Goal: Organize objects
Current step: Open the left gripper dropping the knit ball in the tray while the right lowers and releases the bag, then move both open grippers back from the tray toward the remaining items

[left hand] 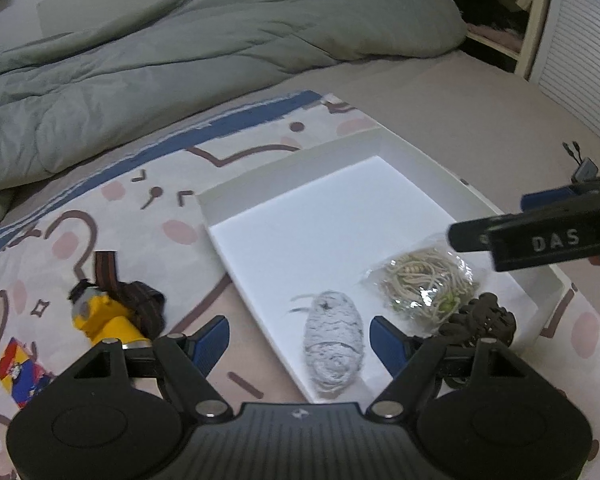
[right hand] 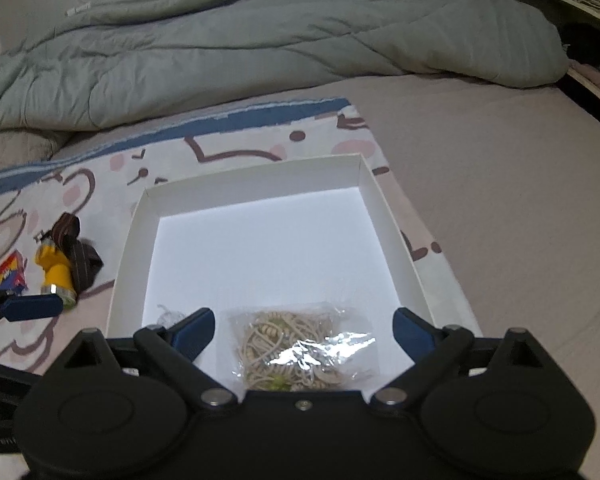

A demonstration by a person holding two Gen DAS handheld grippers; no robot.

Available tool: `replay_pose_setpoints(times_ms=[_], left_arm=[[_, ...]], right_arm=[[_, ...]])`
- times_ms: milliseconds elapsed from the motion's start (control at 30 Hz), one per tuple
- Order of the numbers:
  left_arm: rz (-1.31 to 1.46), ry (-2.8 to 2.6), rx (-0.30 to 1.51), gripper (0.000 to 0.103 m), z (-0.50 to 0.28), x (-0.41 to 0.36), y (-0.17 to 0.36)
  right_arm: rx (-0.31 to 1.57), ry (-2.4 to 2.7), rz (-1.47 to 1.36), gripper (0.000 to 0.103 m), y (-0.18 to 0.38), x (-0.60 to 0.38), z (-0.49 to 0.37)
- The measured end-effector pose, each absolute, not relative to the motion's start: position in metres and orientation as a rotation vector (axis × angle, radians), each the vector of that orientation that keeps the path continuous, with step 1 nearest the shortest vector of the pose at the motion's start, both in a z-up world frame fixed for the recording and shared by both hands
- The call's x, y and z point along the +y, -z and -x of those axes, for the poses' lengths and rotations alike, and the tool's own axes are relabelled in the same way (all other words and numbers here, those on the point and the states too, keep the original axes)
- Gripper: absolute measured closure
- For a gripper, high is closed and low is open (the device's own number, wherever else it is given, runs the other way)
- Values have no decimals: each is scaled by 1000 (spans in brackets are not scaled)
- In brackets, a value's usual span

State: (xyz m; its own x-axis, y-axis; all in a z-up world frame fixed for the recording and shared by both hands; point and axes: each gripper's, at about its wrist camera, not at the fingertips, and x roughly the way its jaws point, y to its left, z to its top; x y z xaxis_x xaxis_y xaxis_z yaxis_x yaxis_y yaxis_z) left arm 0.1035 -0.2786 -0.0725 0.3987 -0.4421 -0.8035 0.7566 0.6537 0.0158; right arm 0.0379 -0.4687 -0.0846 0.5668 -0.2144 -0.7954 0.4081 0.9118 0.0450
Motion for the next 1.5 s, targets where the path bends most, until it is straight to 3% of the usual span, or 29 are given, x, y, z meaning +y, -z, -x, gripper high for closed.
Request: replay_pose_setpoints(times_ms=[367, 633, 833, 1500], left_arm=[[-328, 698, 855, 24, -121, -241, 51], [-261, 612, 855, 8, -139, -209, 45], [-185, 556, 857, 2, -150, -185, 40], [-142, 407, 810, 0, -170, -108, 25]], right_arm=[[847, 379, -218, 7, 67, -460, -29], [814, 372, -186, 2, 59, -446, -28], [772, 369, -179, 0, 52, -436, -27], [747, 331, -166, 0, 40, -381, -58]])
